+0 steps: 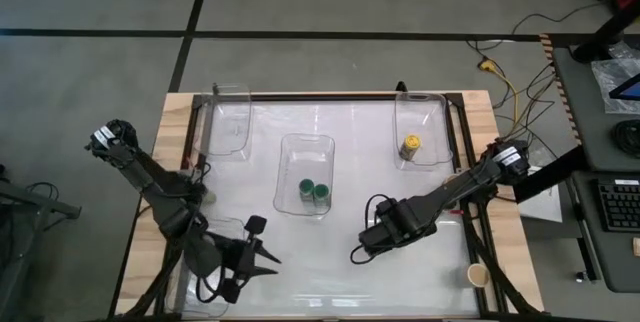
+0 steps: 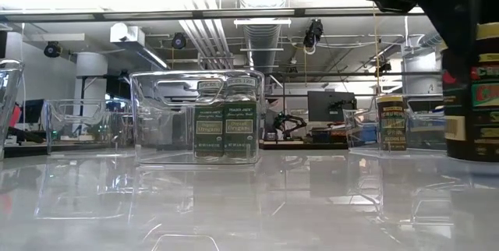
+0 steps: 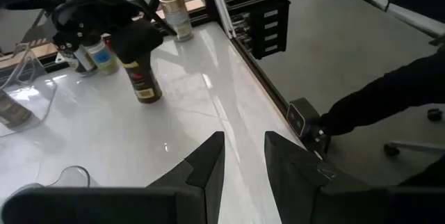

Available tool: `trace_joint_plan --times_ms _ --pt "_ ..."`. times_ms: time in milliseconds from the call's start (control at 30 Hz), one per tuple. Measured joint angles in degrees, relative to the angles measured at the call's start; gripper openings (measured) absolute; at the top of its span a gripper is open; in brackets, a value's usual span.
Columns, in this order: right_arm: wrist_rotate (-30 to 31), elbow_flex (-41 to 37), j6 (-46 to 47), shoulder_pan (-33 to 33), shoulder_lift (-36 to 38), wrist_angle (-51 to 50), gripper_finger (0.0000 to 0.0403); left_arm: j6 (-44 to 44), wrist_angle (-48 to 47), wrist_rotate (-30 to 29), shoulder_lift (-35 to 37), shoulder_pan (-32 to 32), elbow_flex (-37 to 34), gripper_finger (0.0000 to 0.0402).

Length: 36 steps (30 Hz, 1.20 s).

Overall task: Sort spices by type
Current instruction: Put the yellow seasoning bottle into the top right transparent bin

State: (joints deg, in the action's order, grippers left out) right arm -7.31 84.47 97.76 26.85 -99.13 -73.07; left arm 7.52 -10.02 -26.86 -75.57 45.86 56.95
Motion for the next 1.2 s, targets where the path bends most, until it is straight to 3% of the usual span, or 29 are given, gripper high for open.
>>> trace_joint_plan --times_ms 267,633,800,1067,1200 --pt "-0.67 -0.34 2.55 -0.26 -0.06 6.12 0.0245 1.2 0.15 -1.24 0.0 0.34 0.0 0.0088" --pt "-0.66 -0.37 1.21 -1.0 -0.04 6.14 0.025 1.58 0.9 -1.28 -0.02 2.67 -0.02 0.0088" --pt "-1.11 -0.37 1.02 -1.43 -0.04 6.08 0.0274 2.15 0.99 -1.35 -0.02 3.28 -0.02 0.0088" --pt "-1.57 -0.37 -6.05 -1.61 0.32 5.82 0.0315 4.79 1.05 -6.45 -0.04 5.09 -0.04 0.0088" --pt "1.65 0.31 -8.61 -1.66 1.77 2.71 0.0329 7.24 1.12 -8.49 -0.07 6.38 -0.04 0.0088"
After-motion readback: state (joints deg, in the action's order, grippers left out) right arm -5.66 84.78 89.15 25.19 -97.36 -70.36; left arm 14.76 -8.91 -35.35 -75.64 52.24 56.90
